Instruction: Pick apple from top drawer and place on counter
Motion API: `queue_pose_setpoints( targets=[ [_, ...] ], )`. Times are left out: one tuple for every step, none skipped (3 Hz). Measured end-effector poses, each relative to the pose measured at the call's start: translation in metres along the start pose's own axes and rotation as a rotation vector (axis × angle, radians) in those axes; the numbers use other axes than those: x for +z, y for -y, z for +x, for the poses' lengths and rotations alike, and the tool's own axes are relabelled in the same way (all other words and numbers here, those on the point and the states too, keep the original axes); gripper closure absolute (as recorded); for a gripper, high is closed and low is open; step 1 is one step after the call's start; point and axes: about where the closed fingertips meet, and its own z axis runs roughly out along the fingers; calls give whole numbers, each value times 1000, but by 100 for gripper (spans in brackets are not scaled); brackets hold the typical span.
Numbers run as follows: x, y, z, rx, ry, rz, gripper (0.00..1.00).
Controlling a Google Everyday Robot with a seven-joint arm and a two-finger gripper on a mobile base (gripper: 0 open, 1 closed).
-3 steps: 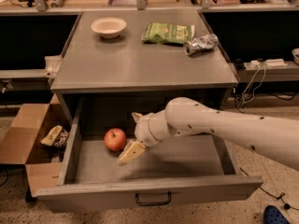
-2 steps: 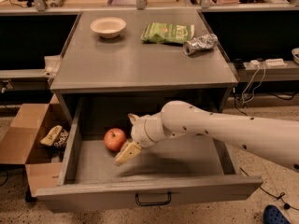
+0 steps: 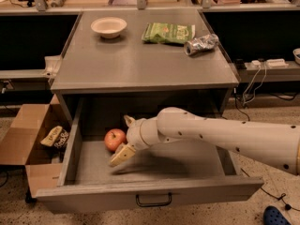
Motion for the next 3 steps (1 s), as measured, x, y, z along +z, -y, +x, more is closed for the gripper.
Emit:
queue_pose_setpoints(
  targets=[
    [7, -1, -6, -4, 16, 1, 27],
    [7, -1, -6, -4, 16, 1, 49],
    [-4, 0, -13, -8, 71, -11, 72]
  ],
)
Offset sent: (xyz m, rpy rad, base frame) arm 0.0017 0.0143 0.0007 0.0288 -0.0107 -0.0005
